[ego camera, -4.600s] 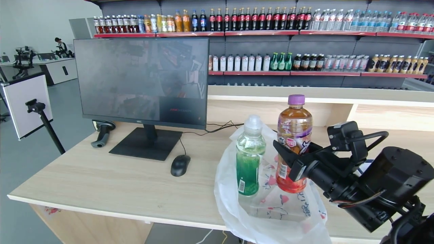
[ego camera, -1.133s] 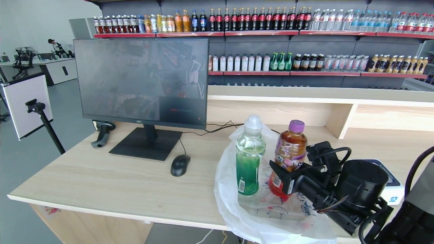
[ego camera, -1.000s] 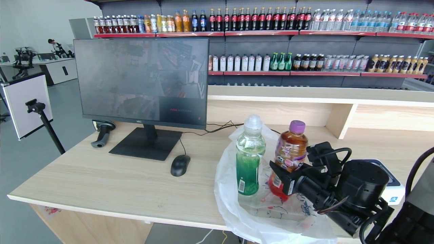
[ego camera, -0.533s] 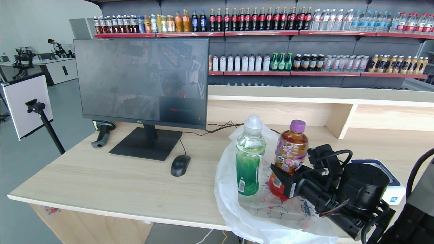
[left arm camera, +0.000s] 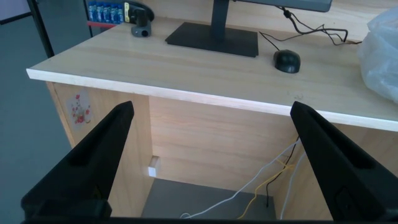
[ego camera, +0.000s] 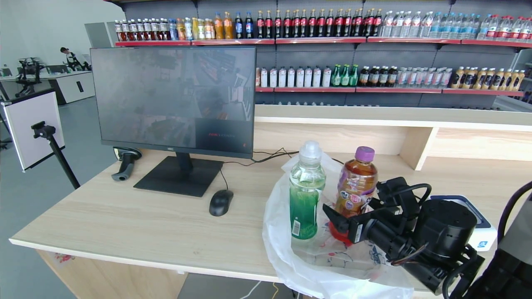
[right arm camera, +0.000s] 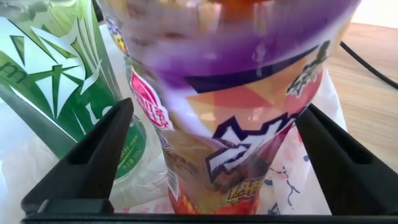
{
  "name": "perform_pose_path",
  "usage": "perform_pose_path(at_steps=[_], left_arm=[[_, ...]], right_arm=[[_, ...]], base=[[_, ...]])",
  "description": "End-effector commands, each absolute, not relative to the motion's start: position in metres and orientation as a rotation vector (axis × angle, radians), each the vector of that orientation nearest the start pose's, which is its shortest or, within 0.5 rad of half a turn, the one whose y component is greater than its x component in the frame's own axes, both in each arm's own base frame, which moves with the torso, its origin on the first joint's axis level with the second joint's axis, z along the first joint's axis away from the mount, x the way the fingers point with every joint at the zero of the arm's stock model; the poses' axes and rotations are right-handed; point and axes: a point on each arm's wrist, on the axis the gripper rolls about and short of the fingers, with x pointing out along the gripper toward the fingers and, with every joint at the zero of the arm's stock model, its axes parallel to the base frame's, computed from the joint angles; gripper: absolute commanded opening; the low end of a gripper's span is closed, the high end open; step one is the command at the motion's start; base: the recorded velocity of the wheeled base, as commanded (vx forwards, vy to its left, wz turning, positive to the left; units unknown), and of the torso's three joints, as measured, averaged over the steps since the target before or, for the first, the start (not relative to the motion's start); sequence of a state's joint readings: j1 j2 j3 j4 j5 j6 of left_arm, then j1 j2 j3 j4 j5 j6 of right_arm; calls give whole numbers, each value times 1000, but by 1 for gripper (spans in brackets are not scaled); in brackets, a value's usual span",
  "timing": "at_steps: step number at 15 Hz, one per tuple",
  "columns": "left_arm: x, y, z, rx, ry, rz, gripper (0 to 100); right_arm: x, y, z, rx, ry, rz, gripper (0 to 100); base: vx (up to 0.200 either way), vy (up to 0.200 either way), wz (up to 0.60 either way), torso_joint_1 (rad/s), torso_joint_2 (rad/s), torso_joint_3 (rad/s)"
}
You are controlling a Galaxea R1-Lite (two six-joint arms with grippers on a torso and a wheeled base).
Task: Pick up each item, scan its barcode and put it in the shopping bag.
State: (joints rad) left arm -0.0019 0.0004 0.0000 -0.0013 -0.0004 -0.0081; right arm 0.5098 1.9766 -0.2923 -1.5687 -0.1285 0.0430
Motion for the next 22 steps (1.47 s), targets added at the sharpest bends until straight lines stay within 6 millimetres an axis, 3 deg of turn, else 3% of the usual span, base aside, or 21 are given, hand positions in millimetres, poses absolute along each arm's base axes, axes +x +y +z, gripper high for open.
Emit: perform_pose_path(at_steps=[1,9,13,16,22], left_arm=[[-23,0,76,-8,-2,-2,100],[-23,0,76,-8,-2,-2,100],[-23,0,76,-9,-2,-2,100],[-23,0,76,-11,-2,-2,100],[-23,0,76,-9,-2,-2,100]], right_arm=[[241,130,83,7,115,375,100],[223,117,100,19,75,367,100],[199,104,113,28,49,366,100],[163,85,117,24,51,367,100],[142,64,152,85,-146,306,100]], base=[[0,0,0,0,0,0],[0,0,0,0,0,0],[0,0,0,0,0,0],[0,0,0,0,0,0],[0,0,0,0,0,0]])
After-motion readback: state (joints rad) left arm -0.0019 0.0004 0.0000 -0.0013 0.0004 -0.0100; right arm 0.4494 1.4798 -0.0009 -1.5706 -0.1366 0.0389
